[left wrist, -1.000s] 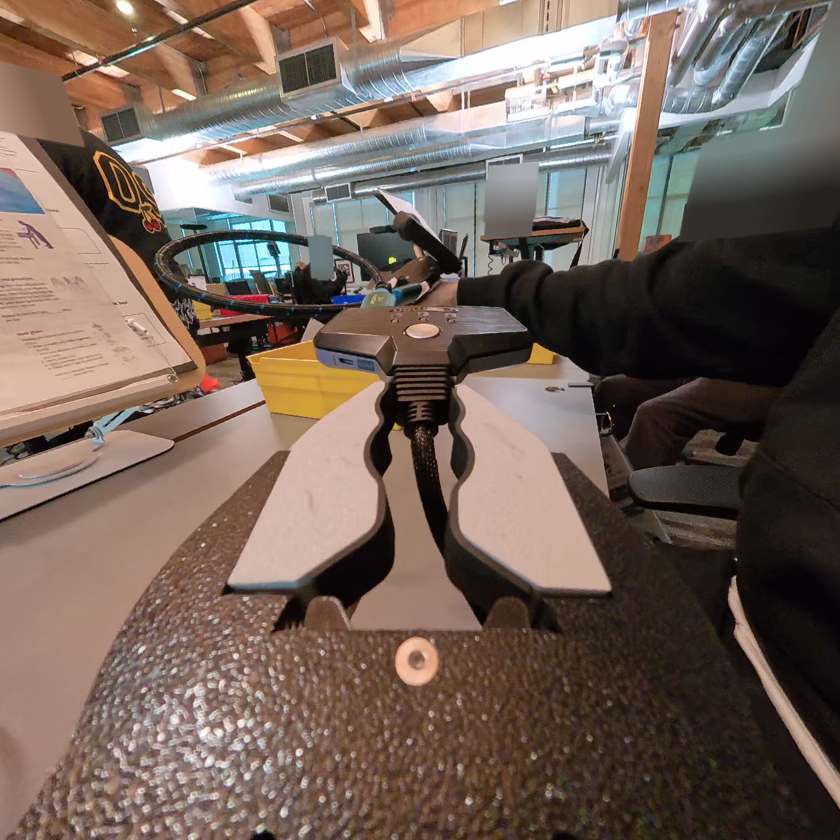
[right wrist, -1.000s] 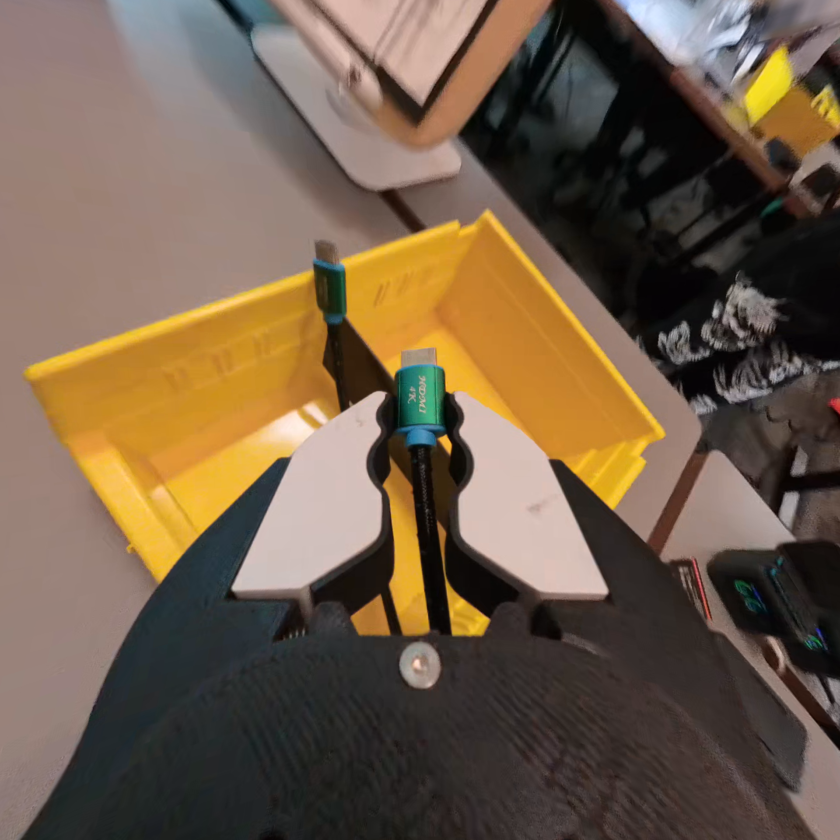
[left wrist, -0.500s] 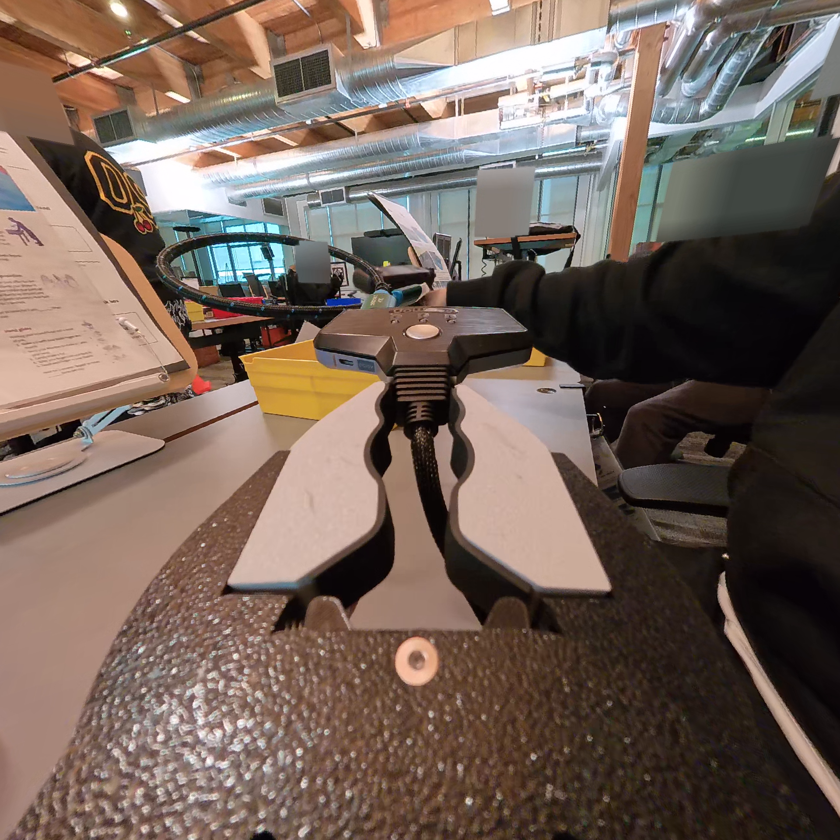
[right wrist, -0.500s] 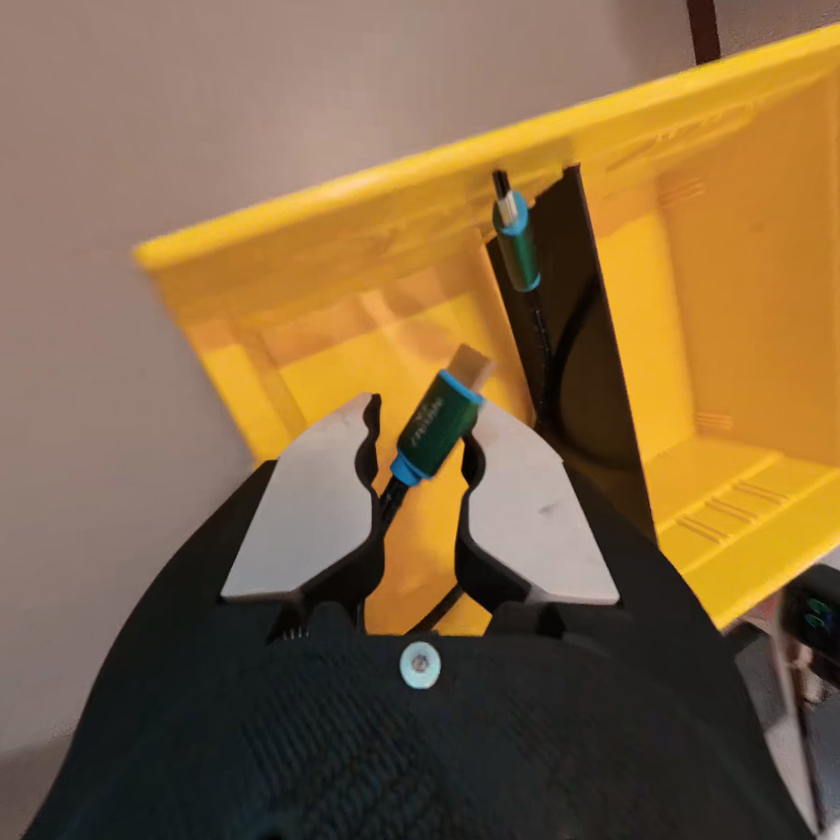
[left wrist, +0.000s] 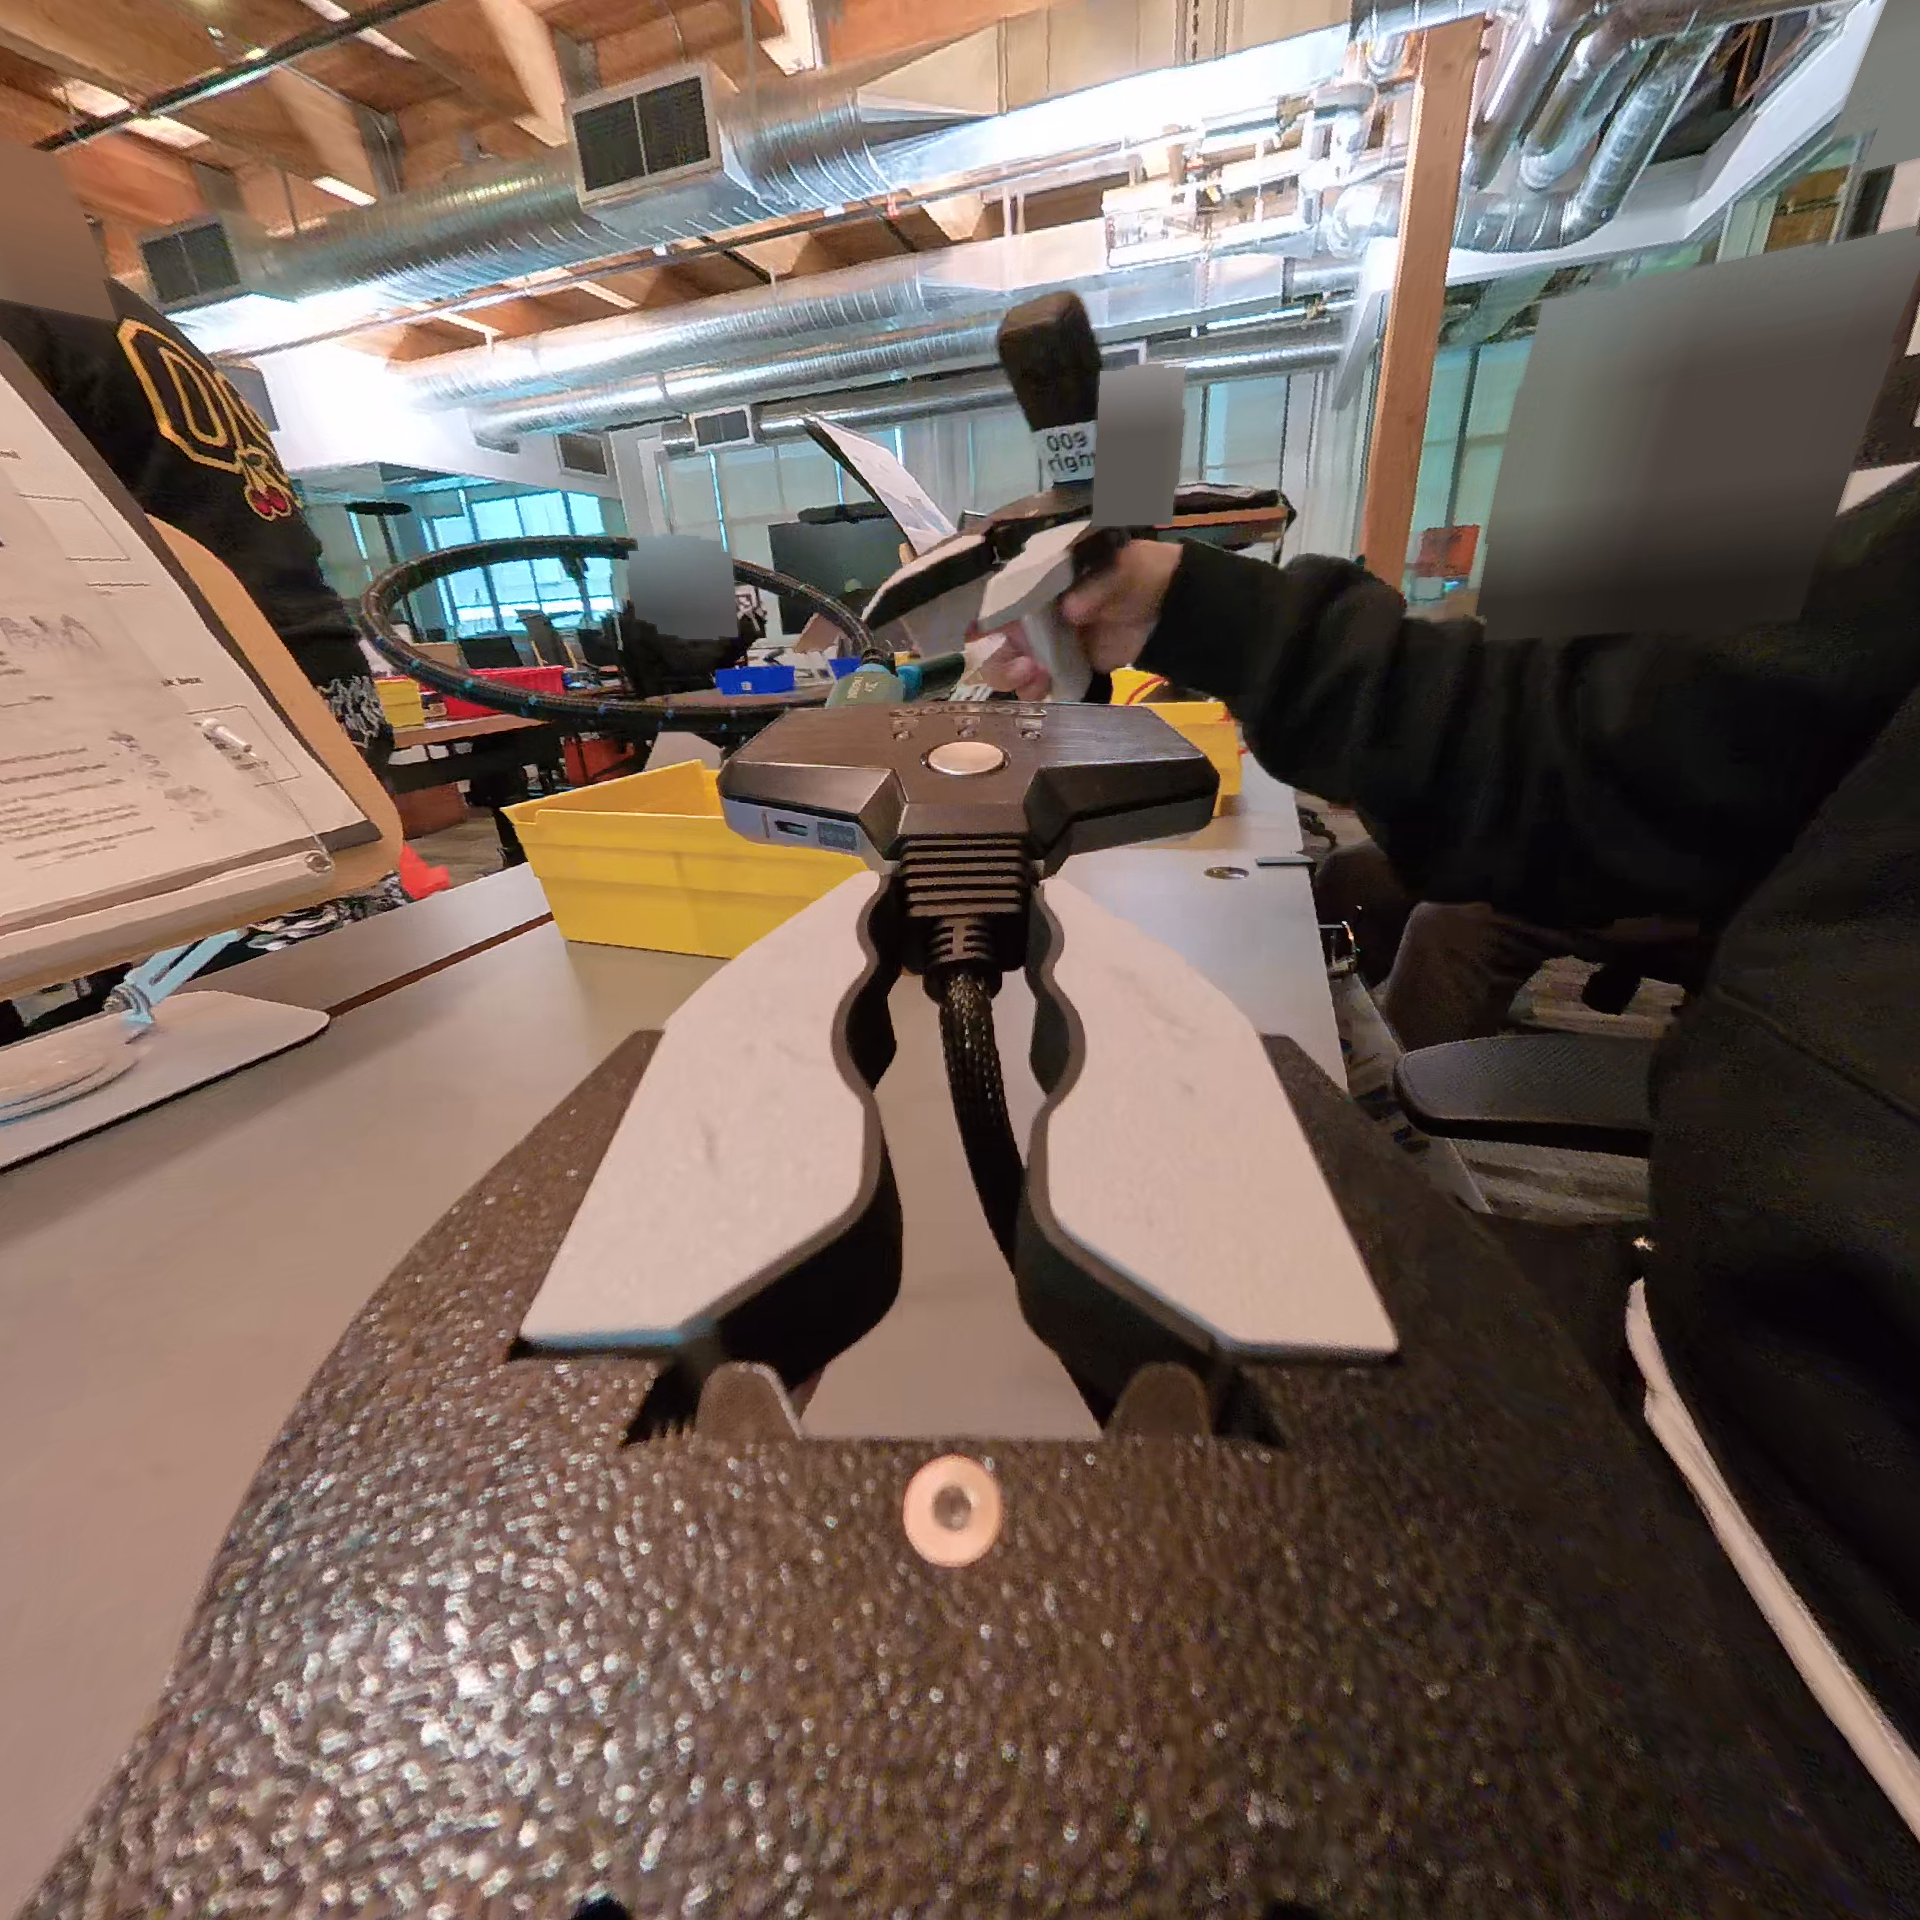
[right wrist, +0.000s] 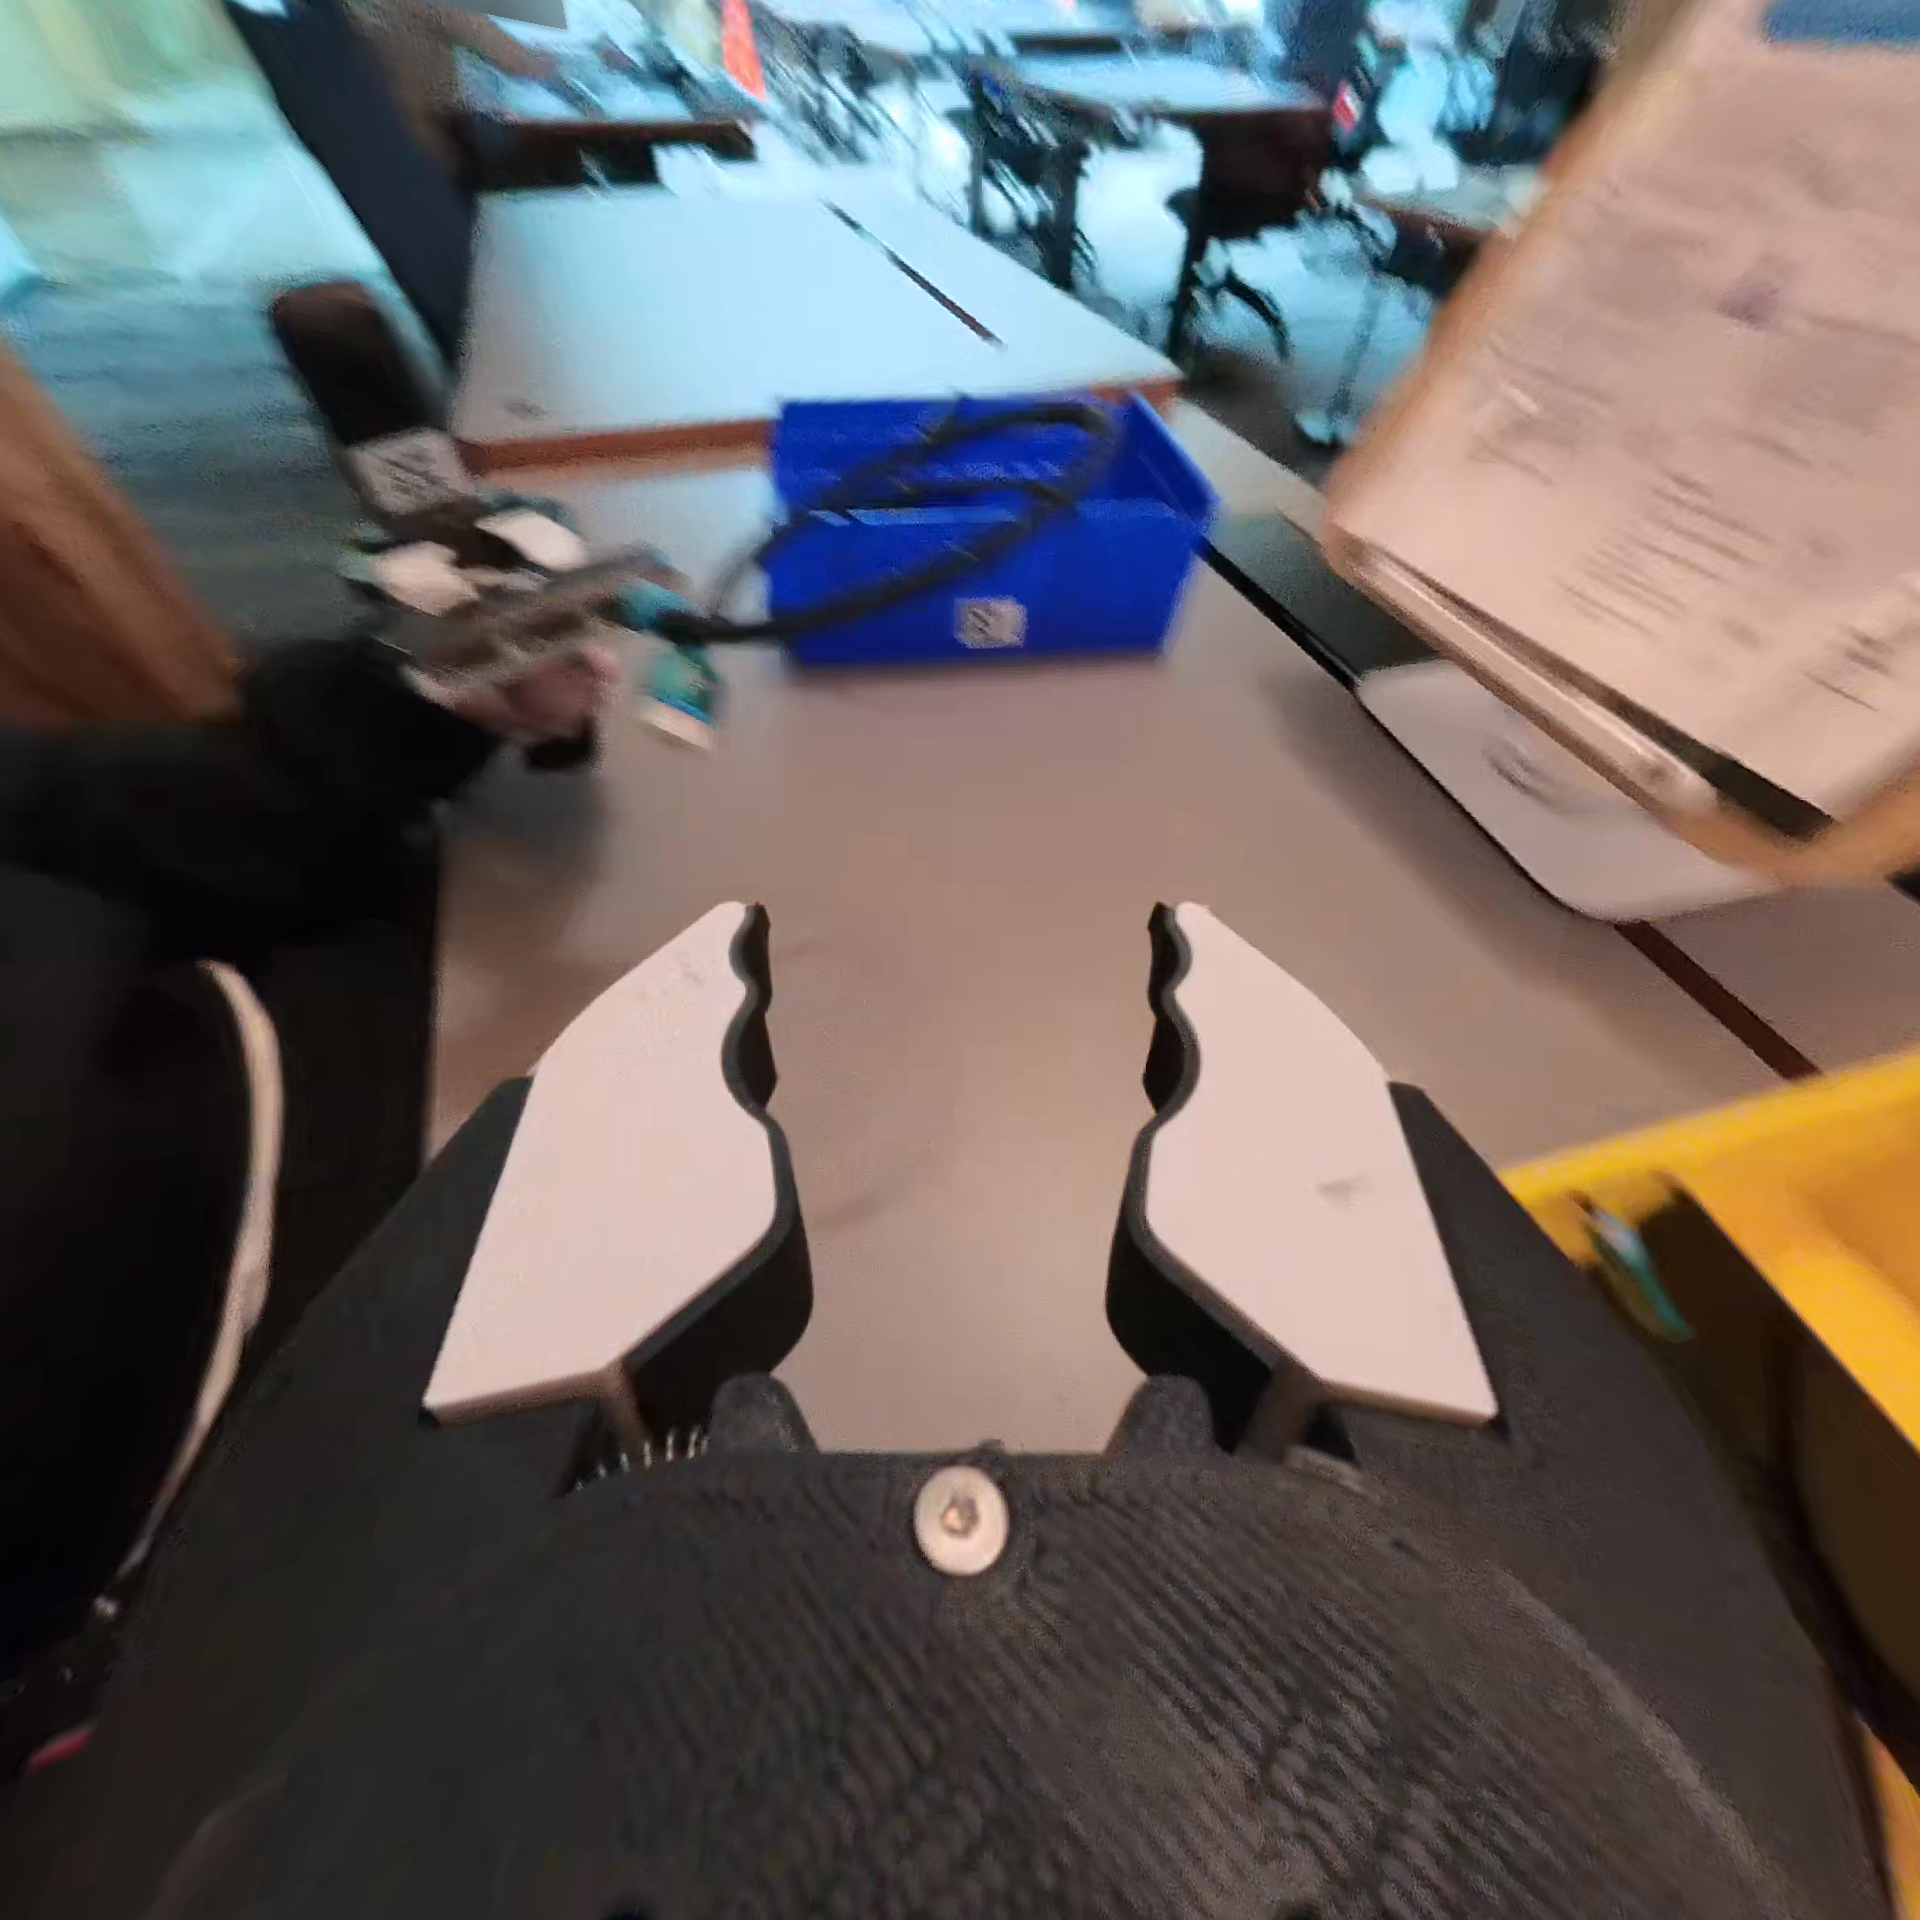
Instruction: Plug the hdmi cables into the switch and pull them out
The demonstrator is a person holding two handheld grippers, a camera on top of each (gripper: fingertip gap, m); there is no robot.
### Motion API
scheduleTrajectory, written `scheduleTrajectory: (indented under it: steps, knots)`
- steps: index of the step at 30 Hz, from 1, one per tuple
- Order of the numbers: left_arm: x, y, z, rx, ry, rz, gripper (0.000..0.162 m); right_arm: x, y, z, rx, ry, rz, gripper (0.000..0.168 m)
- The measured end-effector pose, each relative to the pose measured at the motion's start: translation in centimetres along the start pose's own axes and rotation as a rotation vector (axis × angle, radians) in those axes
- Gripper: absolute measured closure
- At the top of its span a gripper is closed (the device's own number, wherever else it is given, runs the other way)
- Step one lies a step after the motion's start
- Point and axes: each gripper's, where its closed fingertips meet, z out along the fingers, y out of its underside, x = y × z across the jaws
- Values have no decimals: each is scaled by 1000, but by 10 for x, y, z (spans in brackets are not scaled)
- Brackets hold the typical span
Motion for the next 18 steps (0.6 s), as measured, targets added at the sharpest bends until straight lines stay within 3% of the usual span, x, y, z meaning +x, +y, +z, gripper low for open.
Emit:
scheduleTrajectory:
  steps: [3, 5, 7, 12, 18]
  knots:
    - [7, 4, 3, -25, 48, 10, 139, -61, -19, 22, 100, -48, -107, 94]
    - [10, 8, 5, -60, 75, 23, 139, -108, -38, 25, 156, -168, -167, 92]
    - [9, 16, 7, -110, 78, 44, 140, -129, -47, 33, 124, -193, -231, 92]
    - [13, 31, 21, -226, 105, 120, 140, -120, -14, 78, -159, -138, -358, 96]
    - [28, 39, 28, -221, 176, 142, 140, -108, 36, 102, -329, -203, -257, 120]
